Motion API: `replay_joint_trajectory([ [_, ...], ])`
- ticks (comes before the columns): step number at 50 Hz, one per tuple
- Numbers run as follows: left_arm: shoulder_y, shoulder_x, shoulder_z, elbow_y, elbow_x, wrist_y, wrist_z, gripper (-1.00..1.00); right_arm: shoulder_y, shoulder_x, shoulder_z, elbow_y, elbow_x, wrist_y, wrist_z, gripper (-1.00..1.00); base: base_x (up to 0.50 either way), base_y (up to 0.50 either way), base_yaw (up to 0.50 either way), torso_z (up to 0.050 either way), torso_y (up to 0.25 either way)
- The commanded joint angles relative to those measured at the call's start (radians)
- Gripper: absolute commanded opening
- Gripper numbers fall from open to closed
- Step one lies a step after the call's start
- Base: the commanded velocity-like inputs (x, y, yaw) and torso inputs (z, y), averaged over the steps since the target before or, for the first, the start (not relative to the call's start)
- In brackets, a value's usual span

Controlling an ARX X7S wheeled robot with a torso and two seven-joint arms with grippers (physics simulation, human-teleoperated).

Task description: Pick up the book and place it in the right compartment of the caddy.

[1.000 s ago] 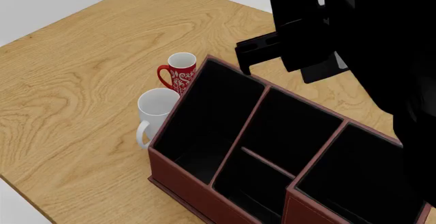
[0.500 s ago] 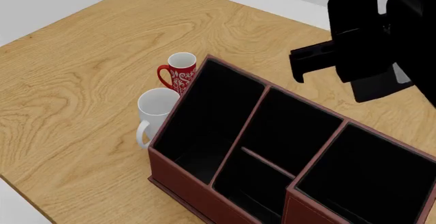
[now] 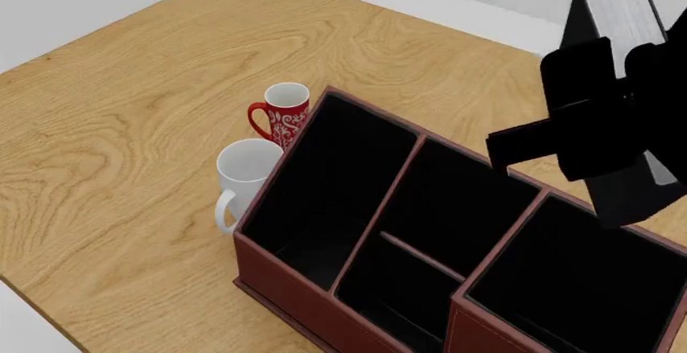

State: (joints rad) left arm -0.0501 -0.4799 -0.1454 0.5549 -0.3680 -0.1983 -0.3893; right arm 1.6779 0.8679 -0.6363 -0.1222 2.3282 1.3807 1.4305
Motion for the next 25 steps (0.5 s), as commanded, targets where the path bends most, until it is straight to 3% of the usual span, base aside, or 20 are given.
replay_joint_trajectory([
  [1, 0.007, -0.003, -0.007, 0.01, -0.006, -0.001, -0.003, 1.0, 0.057, 0.019, -0.097, 0.038, 0.048, 0.003, 0.034, -1.0, 0.0, 0.0, 0.0, 0.0, 0.0],
  [25, 0.009, -0.005, -0.007, 0.014, -0.013, -0.001, -0.007, 1.0, 0.083, 0.033, -0.25, 0.067, 0.131, -0.052, 0.046, -1.0, 0.0, 0.0, 0.0, 0.0, 0.001],
])
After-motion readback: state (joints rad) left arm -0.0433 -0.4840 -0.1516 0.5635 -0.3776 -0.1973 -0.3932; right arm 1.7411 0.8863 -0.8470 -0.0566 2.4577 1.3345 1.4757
